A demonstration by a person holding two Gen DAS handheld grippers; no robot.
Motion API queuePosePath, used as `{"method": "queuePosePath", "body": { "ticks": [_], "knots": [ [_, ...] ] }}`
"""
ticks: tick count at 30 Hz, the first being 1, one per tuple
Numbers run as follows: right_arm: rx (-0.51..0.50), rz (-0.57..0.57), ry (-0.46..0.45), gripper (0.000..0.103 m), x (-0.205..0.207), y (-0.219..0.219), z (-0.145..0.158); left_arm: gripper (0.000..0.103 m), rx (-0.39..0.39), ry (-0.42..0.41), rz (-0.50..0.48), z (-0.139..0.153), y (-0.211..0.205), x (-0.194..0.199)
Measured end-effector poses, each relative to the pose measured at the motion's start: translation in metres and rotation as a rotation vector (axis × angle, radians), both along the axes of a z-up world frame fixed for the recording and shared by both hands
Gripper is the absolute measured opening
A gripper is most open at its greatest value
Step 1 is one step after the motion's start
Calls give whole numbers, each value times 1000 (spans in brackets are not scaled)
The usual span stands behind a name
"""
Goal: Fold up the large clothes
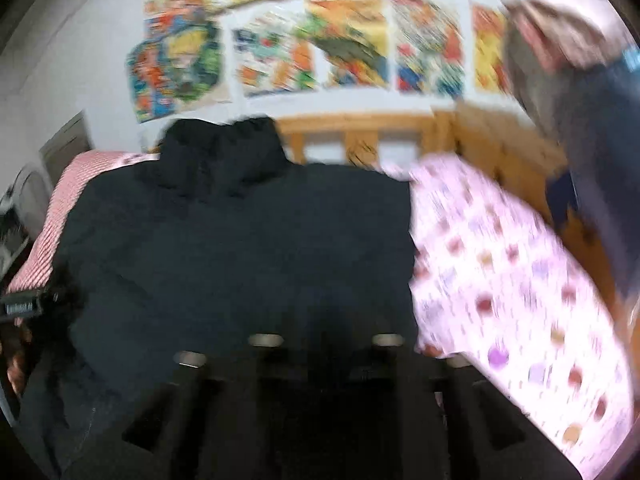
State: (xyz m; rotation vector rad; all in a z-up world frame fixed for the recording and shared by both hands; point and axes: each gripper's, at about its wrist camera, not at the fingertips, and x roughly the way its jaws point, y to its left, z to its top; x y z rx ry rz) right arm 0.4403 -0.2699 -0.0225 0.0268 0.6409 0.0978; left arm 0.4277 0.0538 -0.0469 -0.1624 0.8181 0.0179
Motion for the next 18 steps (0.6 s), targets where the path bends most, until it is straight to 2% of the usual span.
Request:
{"method": "queuePosePath", "body": {
  "ticks": [1,3,7,9,12,14,18],
  "knots": [
    [-7,48,-14,58,0,11,5,92,7,-22,-15,6,-4,-2],
    [-7,136,-2,59,2,29,5,92,48,-57,-65,17,-13,-2],
    [-6,197,74,59,9,46,-15,92,142,-42,-157,19,-29,17],
    [-13,199,108,59,18,49,-24,92,179,-2,-203,11,-34,30],
    [-17,199,153,59,34,49,-36,95,246,72,-204,-9,-37,47],
    [-18,191,171,59,41,49,-43,103,229,108,-180,-22,-33,56],
    [9,187,216,60,57,51,-64,103,192,134,-170,-43,-25,65]
  ]
}}
